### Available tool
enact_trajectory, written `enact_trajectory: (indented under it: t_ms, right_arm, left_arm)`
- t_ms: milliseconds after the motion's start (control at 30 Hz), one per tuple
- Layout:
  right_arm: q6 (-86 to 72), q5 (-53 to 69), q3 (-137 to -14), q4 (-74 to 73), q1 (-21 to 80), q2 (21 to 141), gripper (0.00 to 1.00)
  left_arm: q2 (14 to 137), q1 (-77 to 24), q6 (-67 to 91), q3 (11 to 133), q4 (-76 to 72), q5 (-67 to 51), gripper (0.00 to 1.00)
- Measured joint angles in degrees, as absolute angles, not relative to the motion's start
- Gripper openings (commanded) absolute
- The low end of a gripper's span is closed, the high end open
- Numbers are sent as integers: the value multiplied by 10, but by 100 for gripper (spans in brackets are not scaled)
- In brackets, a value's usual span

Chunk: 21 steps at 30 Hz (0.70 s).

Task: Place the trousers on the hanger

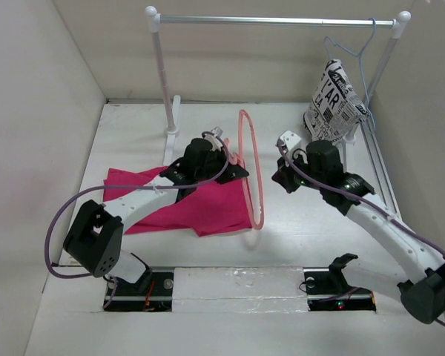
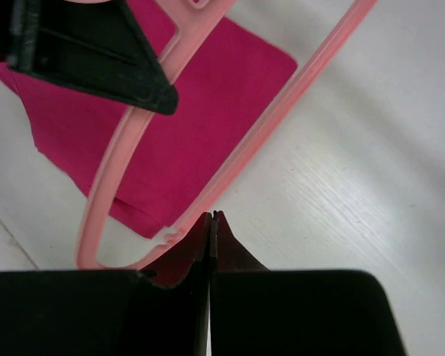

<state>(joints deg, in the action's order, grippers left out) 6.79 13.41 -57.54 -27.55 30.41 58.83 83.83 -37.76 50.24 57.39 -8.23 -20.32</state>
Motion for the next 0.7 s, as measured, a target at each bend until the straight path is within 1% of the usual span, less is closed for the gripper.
enact_trajectory:
  t_ms: [133, 167, 233, 267, 367, 433, 467, 700]
  right_arm:
    - [51, 166, -537, -229, 303, 653, 1]
    - [48, 173, -533, -217, 303, 673, 5]
    - [44, 185, -530, -188, 304, 714, 10]
    - [43, 190, -530, -174, 305, 735, 14]
    - [42, 198, -530, -138, 307, 788, 24]
    - [40, 202, -530, -119, 310, 819, 27]
    - [40, 203, -530, -111, 312, 831, 32]
    - [36, 206, -535, -74, 328, 900, 38]
  left_arm:
    - [825, -378, 530, 488, -142, -213, 0]
    - [827, -379, 535, 470, -152, -215, 0]
    - [830, -382, 542, 440, -166, -215, 0]
    - [833, -382, 544, 428, -172, -214, 0]
    - [849, -383, 547, 408, -192, -209, 0]
    - [862, -383, 550, 399, -210, -207, 0]
    - [868, -383, 552, 397, -217, -207, 0]
    - [898, -393, 559, 396, -264, -199, 0]
